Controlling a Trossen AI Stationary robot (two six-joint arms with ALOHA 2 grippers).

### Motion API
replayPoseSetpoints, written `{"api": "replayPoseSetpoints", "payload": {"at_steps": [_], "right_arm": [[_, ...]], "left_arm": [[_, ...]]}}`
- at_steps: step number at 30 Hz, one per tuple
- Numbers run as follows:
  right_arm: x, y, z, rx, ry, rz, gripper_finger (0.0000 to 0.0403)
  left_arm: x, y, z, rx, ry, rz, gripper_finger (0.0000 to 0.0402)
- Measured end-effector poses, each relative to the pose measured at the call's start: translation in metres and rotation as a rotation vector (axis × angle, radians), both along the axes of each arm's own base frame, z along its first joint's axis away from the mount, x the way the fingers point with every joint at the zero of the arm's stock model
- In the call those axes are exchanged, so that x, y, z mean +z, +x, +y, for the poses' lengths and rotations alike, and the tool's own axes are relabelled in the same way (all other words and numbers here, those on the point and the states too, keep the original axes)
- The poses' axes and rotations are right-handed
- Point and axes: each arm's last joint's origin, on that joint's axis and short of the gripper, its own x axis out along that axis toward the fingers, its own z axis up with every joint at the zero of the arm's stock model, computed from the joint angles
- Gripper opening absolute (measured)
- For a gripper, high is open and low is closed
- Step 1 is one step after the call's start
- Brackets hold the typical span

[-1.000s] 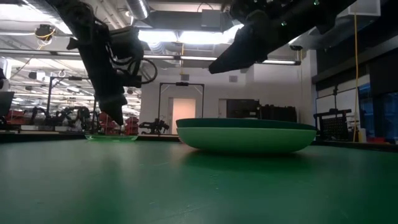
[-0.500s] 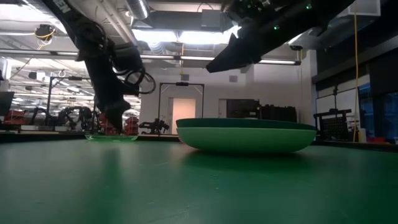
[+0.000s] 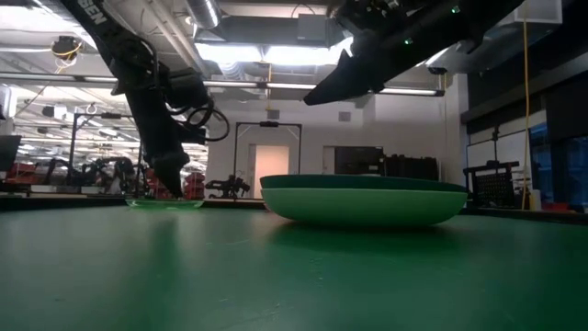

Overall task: Stack plastic plates
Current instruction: Stack the green plate on top of the blue plate

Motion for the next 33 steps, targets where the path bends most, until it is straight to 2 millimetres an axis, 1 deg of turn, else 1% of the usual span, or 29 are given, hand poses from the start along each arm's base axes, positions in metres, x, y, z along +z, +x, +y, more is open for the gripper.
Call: {"api": "replayPoseSetpoints", "payload": {"at_steps": [3,6,10,13,16,25,28,31,33], "right_arm": [[0.000,0.000,0.000,-0.007,-0.007,0.001,0.0136],[0.000,0.000,0.000,-0.013,-0.009,0.000,0.0136],[0.001,0.000,0.000,-0.012,-0.009,-0.006,0.0136],[0.001,0.000,0.000,-0.011,-0.013,-0.007,0.0136],[0.002,0.001,-0.001,-0.004,-0.037,-0.011,0.0136],[0.002,0.001,-0.001,0.000,-0.038,-0.011,0.0136],[0.002,0.001,-0.001,0.000,-0.038,-0.012,0.0136],[0.002,0.001,-0.001,0.000,-0.039,-0.013,0.0136],[0.002,0.001,-0.001,0.000,-0.039,-0.012,0.0136]], "left_arm": [[0.000,0.000,0.001,0.005,0.010,0.002,0.0112],[-0.005,0.003,0.003,0.006,0.007,0.003,0.0112],[-0.020,0.003,0.007,0.001,-0.009,0.078,0.0112],[-0.024,0.003,0.010,0.023,0.045,0.135,0.0112],[-0.023,0.004,0.011,0.028,0.057,0.136,0.0112],[-0.023,0.004,0.011,0.040,0.042,0.105,0.0112],[-0.021,0.007,0.005,0.020,0.041,0.114,0.0110],[-0.010,0.012,0.001,0.005,0.043,0.137,0.0108],[0.000,0.013,0.000,0.029,0.039,0.139,0.0107]]}}
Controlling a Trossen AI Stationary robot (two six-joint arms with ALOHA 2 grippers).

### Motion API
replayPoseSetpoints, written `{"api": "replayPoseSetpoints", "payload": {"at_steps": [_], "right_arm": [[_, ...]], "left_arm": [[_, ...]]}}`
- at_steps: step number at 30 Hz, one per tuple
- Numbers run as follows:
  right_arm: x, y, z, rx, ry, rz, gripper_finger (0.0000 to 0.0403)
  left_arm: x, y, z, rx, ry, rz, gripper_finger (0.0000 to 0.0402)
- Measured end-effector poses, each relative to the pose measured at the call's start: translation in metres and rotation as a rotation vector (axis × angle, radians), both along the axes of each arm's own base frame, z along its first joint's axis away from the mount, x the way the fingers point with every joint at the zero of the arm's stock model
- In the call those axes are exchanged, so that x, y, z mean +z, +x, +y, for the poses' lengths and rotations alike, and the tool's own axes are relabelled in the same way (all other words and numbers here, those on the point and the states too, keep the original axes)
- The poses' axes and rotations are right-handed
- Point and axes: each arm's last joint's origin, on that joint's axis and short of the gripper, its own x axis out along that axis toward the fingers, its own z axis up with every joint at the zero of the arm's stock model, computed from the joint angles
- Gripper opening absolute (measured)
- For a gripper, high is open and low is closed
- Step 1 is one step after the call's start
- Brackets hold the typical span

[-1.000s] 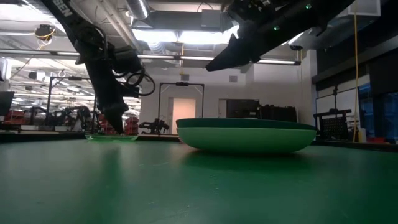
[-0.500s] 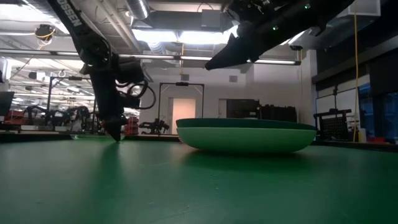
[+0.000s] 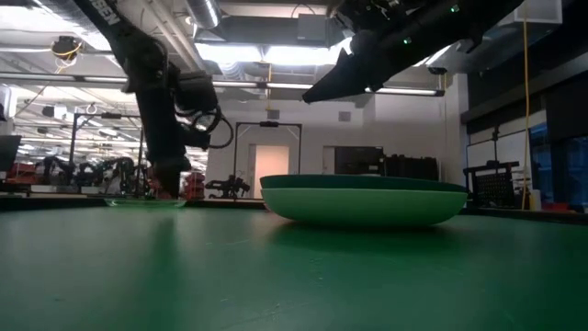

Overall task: Stack plastic plates
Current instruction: Stack the green plate on top of the blue plate

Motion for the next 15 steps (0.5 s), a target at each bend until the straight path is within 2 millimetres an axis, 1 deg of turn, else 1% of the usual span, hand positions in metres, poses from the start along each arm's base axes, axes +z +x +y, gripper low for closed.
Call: {"api": "replayPoseSetpoints", "payload": {"at_steps": [4,6,9,12,15], "right_arm": [[0.000,0.000,0.000,0.000,0.000,0.003,0.0136],[-0.001,0.000,0.000,0.000,-0.001,0.011,0.0136],[-0.001,-0.001,0.000,0.000,-0.001,0.015,0.0136],[-0.001,-0.001,0.000,0.000,-0.001,0.014,0.0136],[-0.001,-0.001,0.000,0.000,-0.001,0.013,0.0136]], "left_arm": [[0.007,-0.006,-0.005,0.065,-0.040,-0.002,0.0107],[0.007,-0.009,-0.005,0.089,-0.048,0.003,0.0107],[0.002,-0.015,-0.003,0.124,-0.078,-0.006,0.0107],[-0.006,-0.021,-0.004,0.112,-0.160,-0.042,0.0107],[-0.007,-0.025,0.000,0.121,-0.126,-0.024,0.0107]]}}
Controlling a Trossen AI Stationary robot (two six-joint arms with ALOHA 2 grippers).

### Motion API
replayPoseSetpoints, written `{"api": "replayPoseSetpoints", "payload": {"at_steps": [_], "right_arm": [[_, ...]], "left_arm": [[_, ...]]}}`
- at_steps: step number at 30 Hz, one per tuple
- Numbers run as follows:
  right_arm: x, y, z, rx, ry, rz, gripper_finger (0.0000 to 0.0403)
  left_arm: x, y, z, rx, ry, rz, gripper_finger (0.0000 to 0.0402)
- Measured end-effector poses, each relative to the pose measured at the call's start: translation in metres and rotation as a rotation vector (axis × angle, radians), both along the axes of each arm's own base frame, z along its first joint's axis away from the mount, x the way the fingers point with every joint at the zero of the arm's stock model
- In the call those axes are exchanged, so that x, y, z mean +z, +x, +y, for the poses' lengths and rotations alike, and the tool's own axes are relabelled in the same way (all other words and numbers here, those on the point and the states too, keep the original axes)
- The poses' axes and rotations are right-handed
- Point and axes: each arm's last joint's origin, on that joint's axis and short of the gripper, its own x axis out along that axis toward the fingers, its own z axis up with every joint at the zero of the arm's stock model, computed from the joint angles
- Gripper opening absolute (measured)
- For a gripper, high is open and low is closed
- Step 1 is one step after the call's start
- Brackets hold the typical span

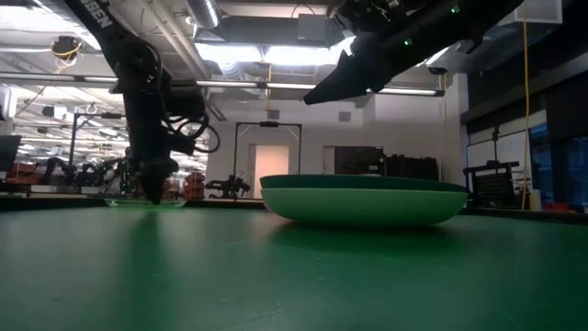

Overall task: Stack plastic plates
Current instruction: Stack the green plate on top of the blue plate

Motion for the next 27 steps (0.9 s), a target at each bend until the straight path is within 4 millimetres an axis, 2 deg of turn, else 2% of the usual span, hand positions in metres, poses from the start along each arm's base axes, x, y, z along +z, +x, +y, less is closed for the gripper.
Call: {"api": "replayPoseSetpoints", "payload": {"at_steps": [6,14,17,20,23,27], "right_arm": [[0.000,0.000,0.000,0.000,0.000,-0.001,0.0136],[0.000,0.000,0.000,0.000,0.000,-0.001,0.0136],[0.000,0.000,0.000,0.000,0.000,-0.001,0.0136],[0.000,0.000,0.000,0.001,0.000,0.000,0.0136],[0.000,0.000,0.000,0.001,0.000,0.003,0.0136],[-0.001,0.000,0.000,0.001,0.000,0.008,0.0136]], "left_arm": [[-0.003,-0.001,0.005,-0.030,0.020,-0.045,0.0107],[-0.008,-0.004,0.007,-0.008,0.046,0.012,0.0107],[0.001,0.003,0.004,-0.036,0.036,-0.009,0.0107],[0.013,0.014,0.003,-0.022,0.095,-0.012,0.0107],[0.015,0.015,0.002,0.021,0.138,0.017,0.0107],[0.009,0.011,0.003,0.046,0.103,0.010,0.0107]]}}
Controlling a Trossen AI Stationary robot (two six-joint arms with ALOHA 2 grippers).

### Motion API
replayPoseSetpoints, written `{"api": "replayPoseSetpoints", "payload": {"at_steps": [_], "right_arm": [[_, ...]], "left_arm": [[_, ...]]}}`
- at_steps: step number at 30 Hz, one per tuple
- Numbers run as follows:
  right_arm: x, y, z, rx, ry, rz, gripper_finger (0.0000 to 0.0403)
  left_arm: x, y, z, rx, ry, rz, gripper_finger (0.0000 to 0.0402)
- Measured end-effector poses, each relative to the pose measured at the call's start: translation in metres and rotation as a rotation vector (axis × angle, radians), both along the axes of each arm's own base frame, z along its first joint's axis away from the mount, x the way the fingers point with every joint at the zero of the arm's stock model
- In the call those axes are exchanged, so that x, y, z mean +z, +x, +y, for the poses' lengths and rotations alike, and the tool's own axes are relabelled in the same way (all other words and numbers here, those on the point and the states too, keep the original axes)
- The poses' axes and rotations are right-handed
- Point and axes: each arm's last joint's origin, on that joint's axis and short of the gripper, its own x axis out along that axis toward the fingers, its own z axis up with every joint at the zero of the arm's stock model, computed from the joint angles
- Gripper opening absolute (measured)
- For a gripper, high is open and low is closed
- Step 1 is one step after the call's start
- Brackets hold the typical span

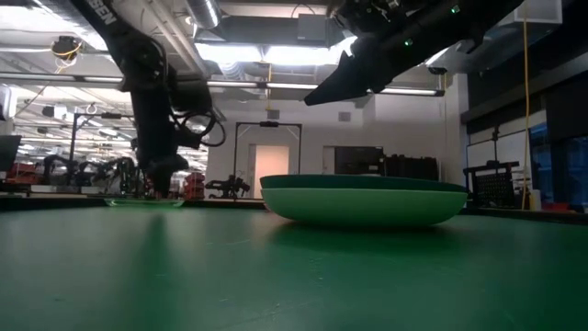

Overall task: Stack plastic plates
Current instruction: Stack the green plate on top of the blue plate

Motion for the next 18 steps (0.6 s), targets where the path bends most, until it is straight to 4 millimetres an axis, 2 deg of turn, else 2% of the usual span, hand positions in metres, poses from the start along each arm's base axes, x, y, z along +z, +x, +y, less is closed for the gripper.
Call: {"api": "replayPoseSetpoints", "payload": {"at_steps": [6,13,18], "right_arm": [[0.000,0.000,0.000,0.000,0.000,-0.005,0.0136],[0.002,0.001,0.000,0.001,0.002,-0.027,0.0136],[0.003,0.001,0.000,0.001,0.002,-0.029,0.0136]], "left_arm": [[-0.007,-0.011,0.006,0.024,-0.025,-0.001,0.0107],[-0.010,-0.014,0.010,-0.004,-0.048,-0.064,0.0107],[-0.016,-0.022,0.011,0.006,-0.039,-0.025,0.0107]]}}
